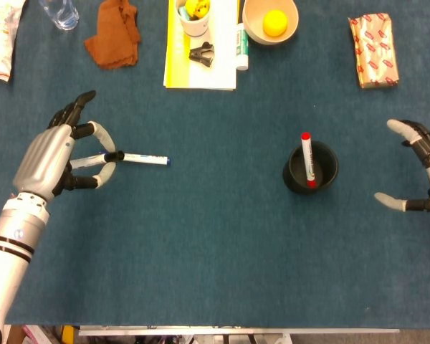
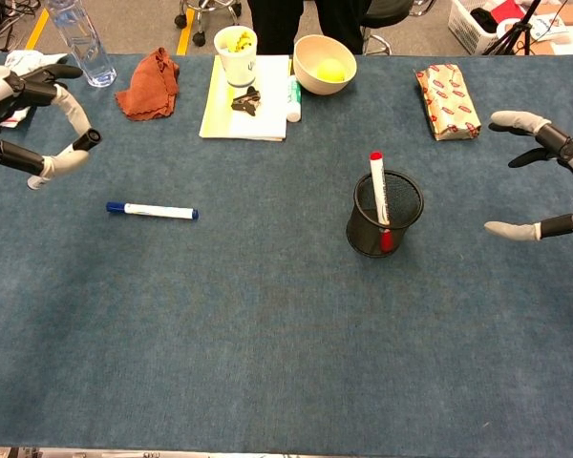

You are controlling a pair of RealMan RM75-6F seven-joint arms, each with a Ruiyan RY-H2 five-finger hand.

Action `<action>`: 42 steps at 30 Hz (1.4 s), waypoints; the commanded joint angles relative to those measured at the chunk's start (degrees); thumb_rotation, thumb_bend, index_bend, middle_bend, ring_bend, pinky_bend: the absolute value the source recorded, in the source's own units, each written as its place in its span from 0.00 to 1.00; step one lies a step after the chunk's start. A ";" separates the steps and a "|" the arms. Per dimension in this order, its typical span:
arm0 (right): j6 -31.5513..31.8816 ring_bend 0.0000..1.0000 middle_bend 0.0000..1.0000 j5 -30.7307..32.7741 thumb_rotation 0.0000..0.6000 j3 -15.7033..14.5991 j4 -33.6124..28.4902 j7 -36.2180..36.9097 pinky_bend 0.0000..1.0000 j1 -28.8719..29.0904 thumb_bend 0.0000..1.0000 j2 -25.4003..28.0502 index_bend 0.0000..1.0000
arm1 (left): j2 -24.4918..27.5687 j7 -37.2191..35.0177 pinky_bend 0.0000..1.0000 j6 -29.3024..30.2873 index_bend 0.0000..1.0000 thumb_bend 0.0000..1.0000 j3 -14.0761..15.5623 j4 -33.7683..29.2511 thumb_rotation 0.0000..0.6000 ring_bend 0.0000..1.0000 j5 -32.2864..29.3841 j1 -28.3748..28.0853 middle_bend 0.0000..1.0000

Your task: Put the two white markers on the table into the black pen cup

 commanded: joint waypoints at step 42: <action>-6.20 0.09 0.15 -0.03 1.00 -0.86 18.56 12.28 0.25 5.75 0.00 -16.74 0.12 | 0.24 -1.59 0.00 0.33 0.65 0.33 1.65 1.48 1.00 0.00 0.76 0.72 0.00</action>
